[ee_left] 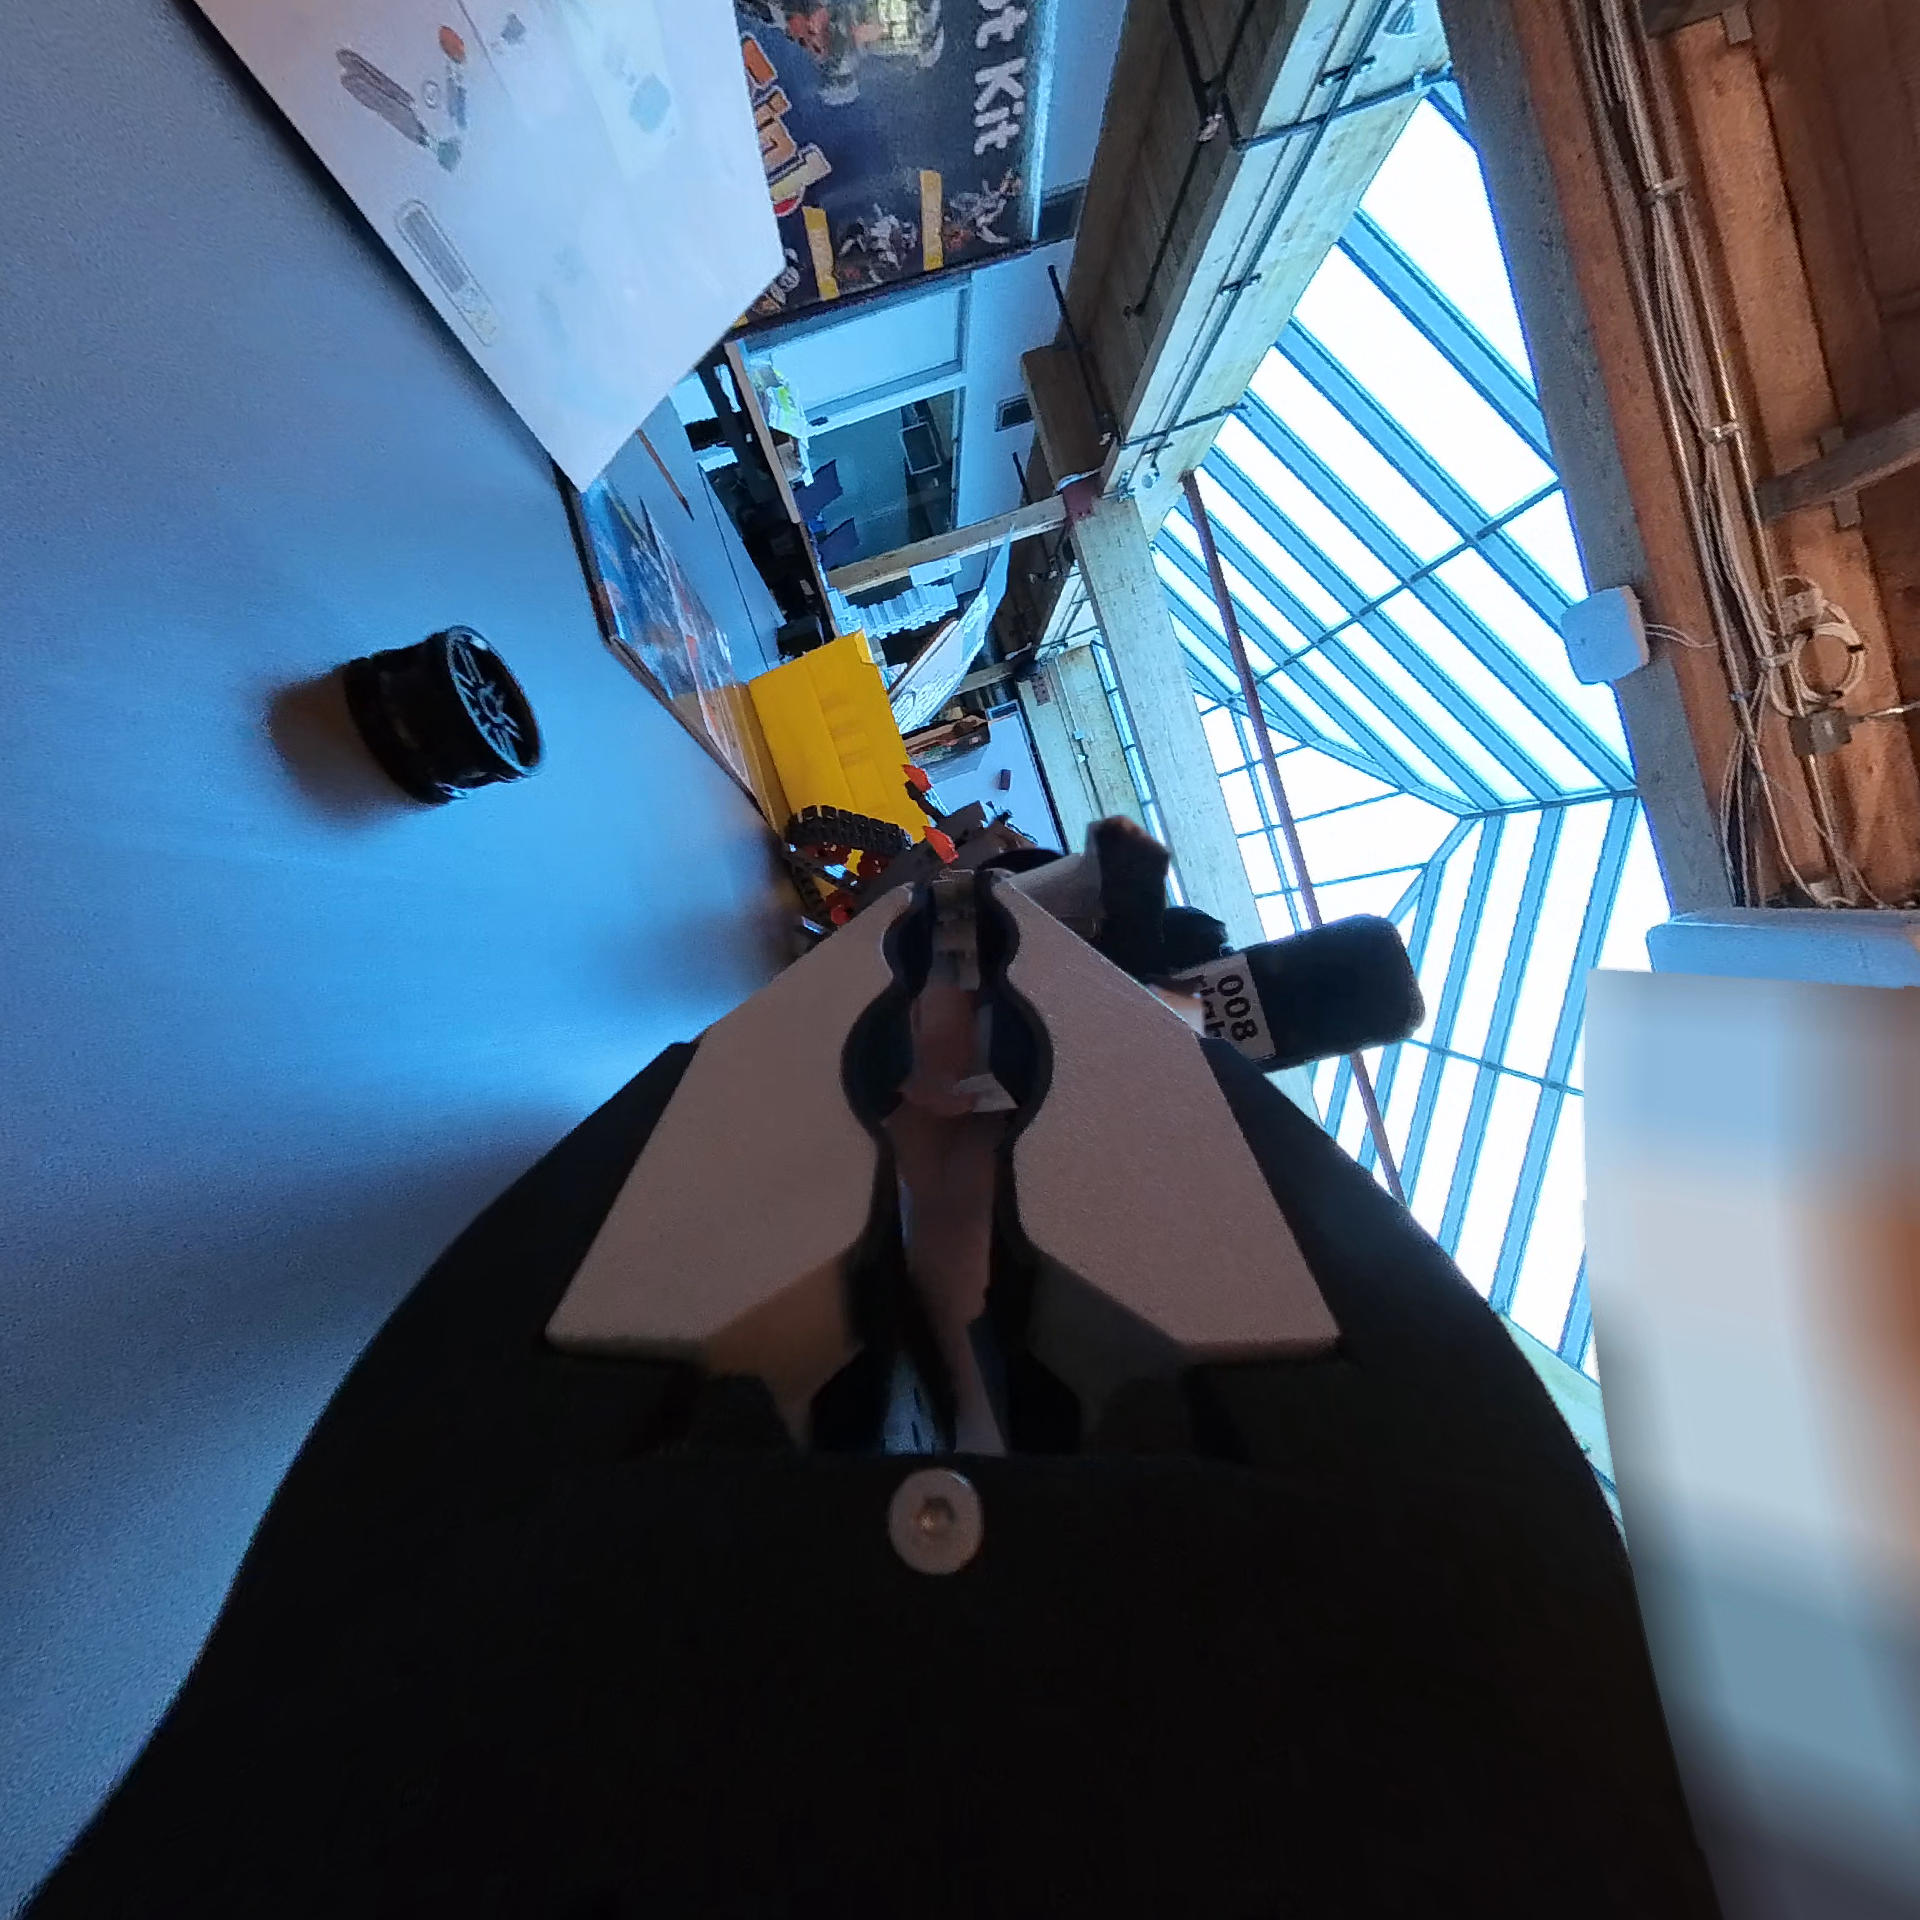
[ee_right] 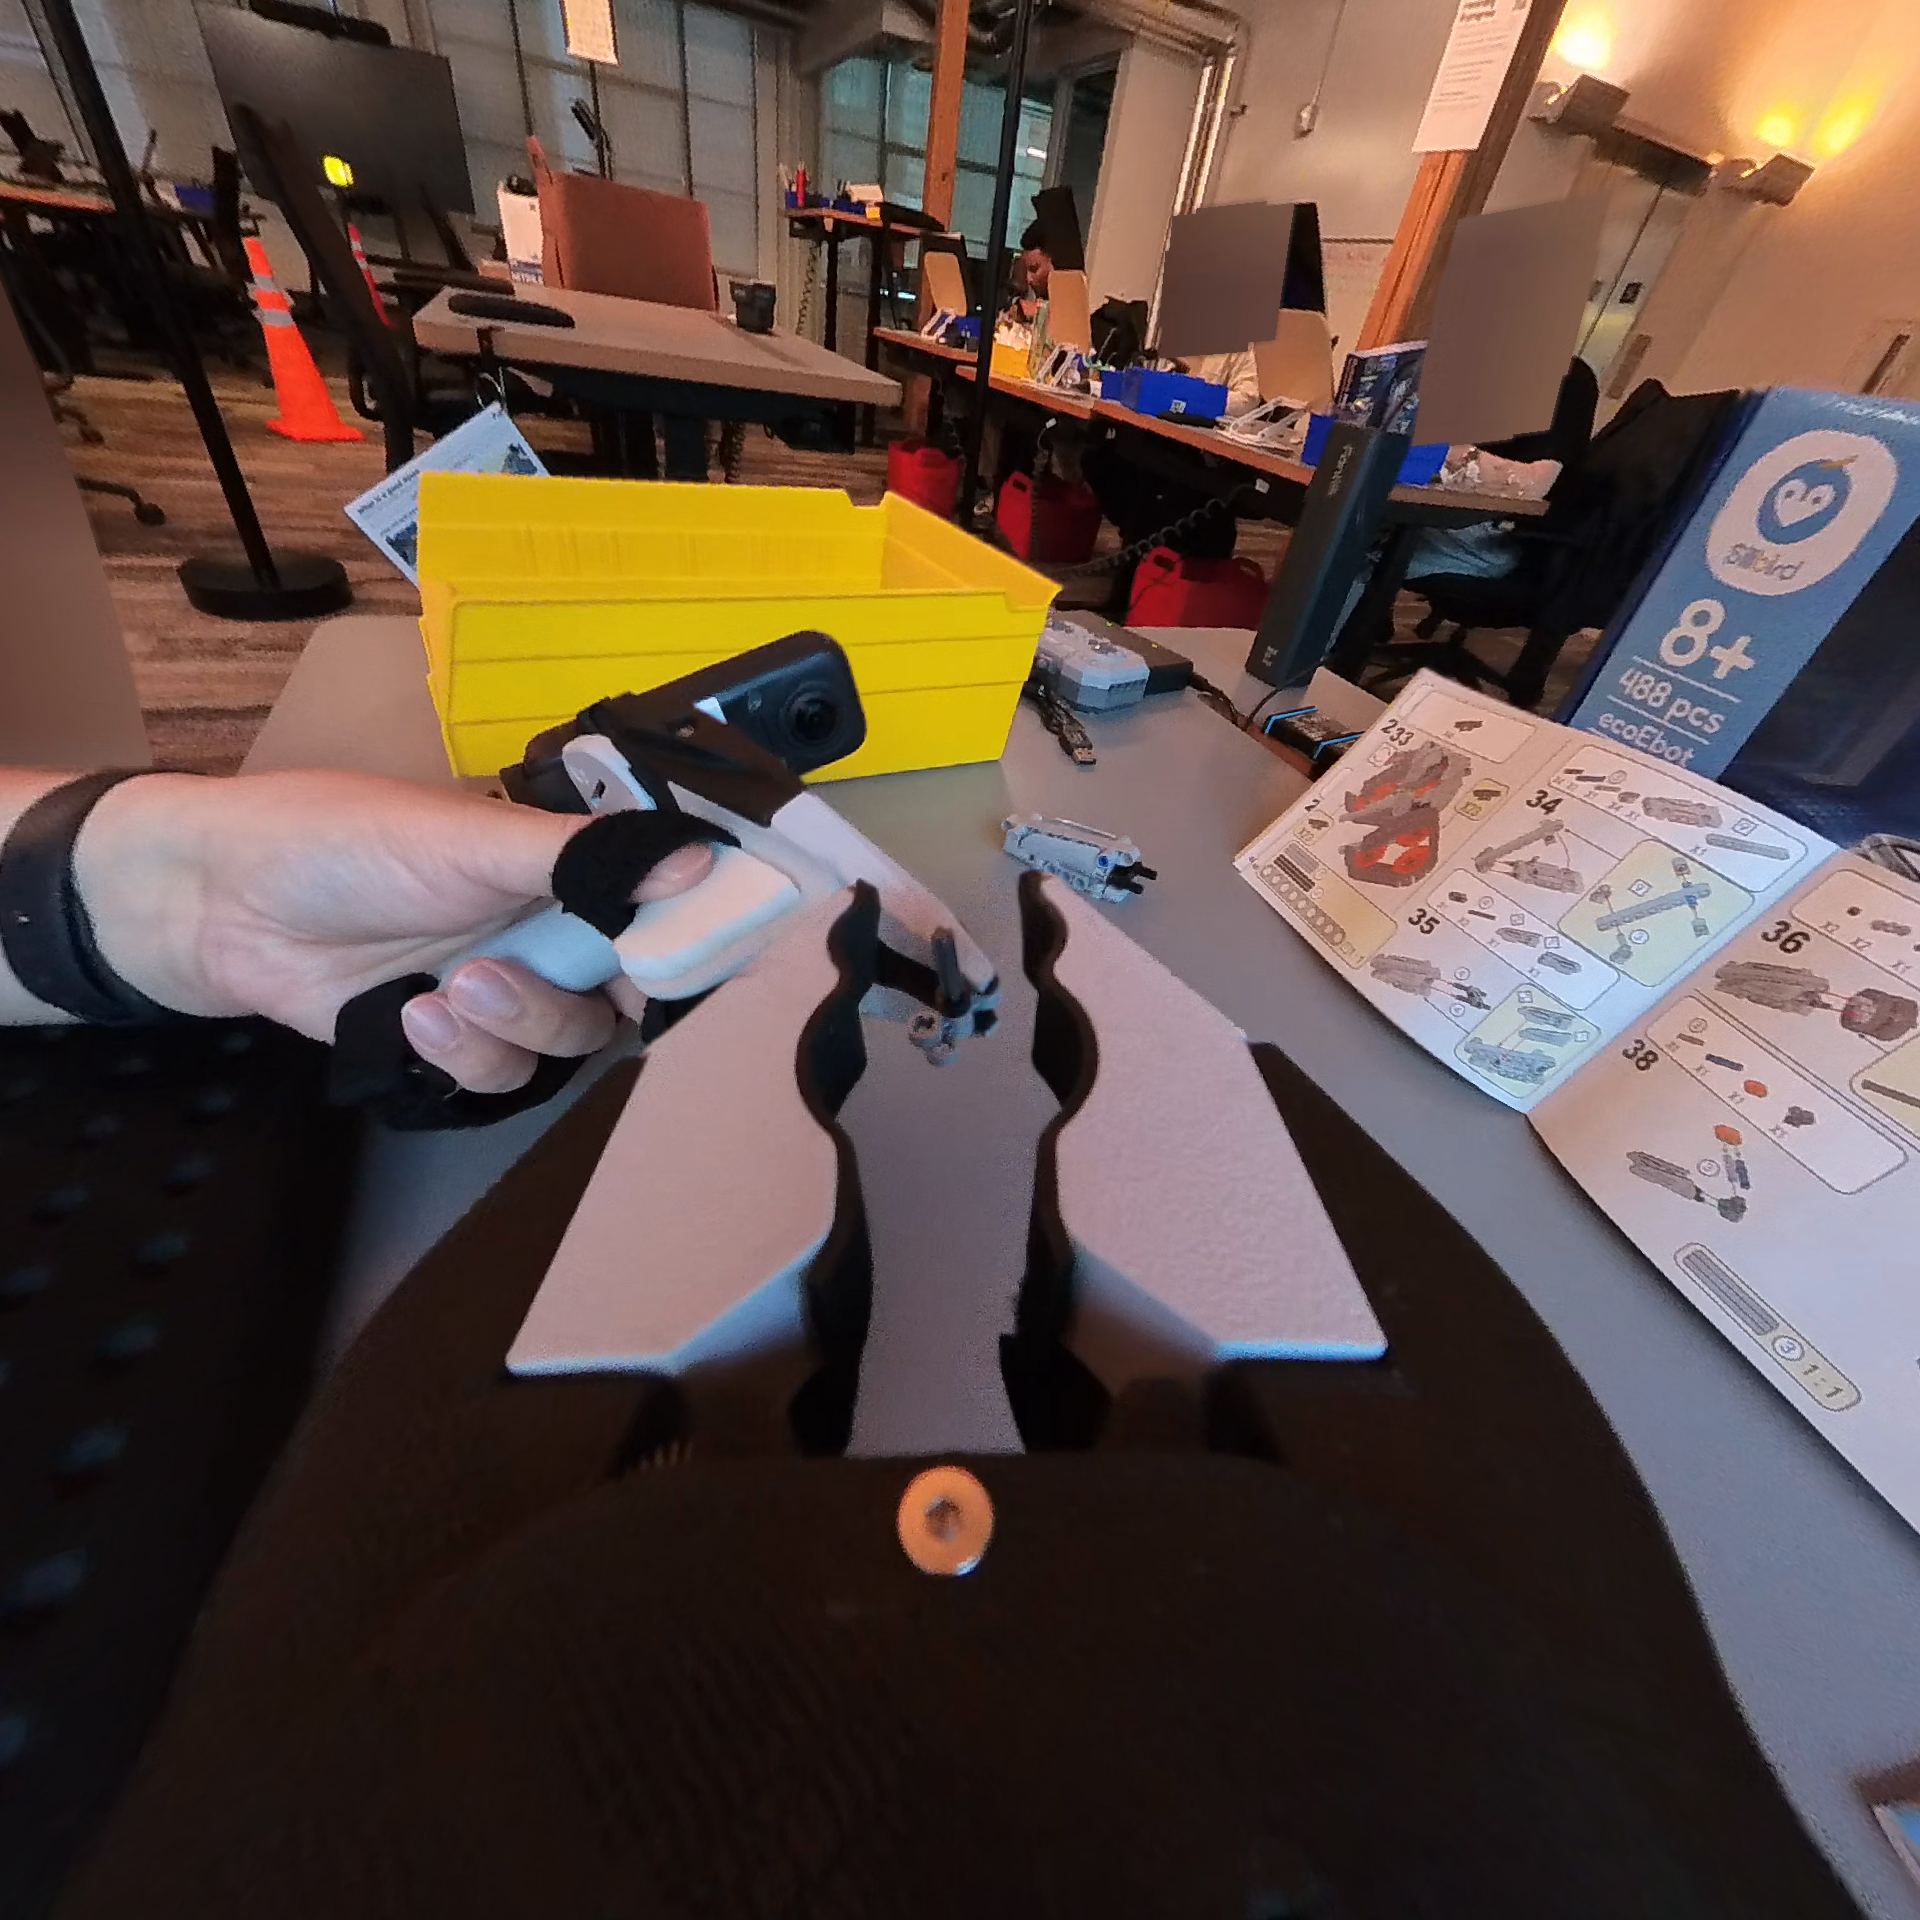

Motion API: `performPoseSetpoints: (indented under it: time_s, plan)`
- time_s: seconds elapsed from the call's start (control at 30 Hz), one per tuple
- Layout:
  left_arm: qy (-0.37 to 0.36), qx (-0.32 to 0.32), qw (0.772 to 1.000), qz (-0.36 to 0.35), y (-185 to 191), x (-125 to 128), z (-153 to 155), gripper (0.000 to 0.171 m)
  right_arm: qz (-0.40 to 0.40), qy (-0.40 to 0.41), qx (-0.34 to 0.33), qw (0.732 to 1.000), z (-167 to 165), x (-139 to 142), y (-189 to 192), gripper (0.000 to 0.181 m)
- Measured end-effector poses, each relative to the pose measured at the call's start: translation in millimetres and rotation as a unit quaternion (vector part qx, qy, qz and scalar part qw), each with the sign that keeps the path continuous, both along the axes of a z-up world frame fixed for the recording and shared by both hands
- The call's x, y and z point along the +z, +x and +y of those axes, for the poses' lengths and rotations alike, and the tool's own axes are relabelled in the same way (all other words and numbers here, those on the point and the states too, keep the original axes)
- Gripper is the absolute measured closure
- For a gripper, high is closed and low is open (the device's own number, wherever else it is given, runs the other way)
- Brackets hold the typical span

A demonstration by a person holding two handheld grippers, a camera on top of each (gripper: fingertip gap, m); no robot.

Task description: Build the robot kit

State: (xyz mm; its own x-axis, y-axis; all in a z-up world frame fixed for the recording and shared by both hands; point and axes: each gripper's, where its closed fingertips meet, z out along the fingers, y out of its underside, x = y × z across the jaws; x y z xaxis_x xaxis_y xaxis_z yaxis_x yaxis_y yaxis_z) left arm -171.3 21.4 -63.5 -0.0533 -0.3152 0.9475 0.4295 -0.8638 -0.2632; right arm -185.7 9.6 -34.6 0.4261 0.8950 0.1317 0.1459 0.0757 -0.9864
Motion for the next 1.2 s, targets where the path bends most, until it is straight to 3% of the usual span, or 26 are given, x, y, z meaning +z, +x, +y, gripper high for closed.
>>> performPoseSetpoints:
  time_s: [0.17, 0.4, 0.67, 0.8, 0.87, 0.97, 1.2]
  plan:
    - [-0.009, 0.016, 1.000, 0.024, -13.1, -7.1, 7.8, 0.166, 0.029, 0.004, -0.022, 0.999, 12.7, 14.4, 22.4, 0.155]
    - [-0.027, 0.043, 0.998, 0.042, -37.0, -16.1, 22.8, 0.166, -0.181, -0.120, -0.067, 0.974, 64.4, -97.5, 36.8, 0.127]
    - [-0.036, 0.036, 0.997, 0.054, -38.2, -23.3, 25.8, 0.166, -0.223, -0.144, -0.069, 0.962, 79.0, -116.5, 28.5, 0.125]
    - [-0.040, 0.031, 0.997, 0.056, -38.0, -25.6, 25.9, 0.166, -0.230, -0.159, -0.055, 0.959, 79.3, -120.4, 21.7, 0.129]
    - [-0.040, 0.032, 0.997, 0.059, -38.6, -26.9, 26.7, 0.167, -0.239, -0.159, -0.045, 0.957, 78.1, -123.0, 19.4, 0.145]
    - [-0.041, 0.028, 0.997, 0.066, -37.4, -29.5, 26.7, 0.166, -0.246, -0.133, -0.040, 0.959, 77.3, -120.5, 17.1, 0.150]
    - [-0.043, 0.016, 0.996, 0.074, -32.3, -32.3, 23.7, 0.166, -0.226, 0.095, -0.072, 0.967, 66.2, -45.6, 20.2, 0.151]
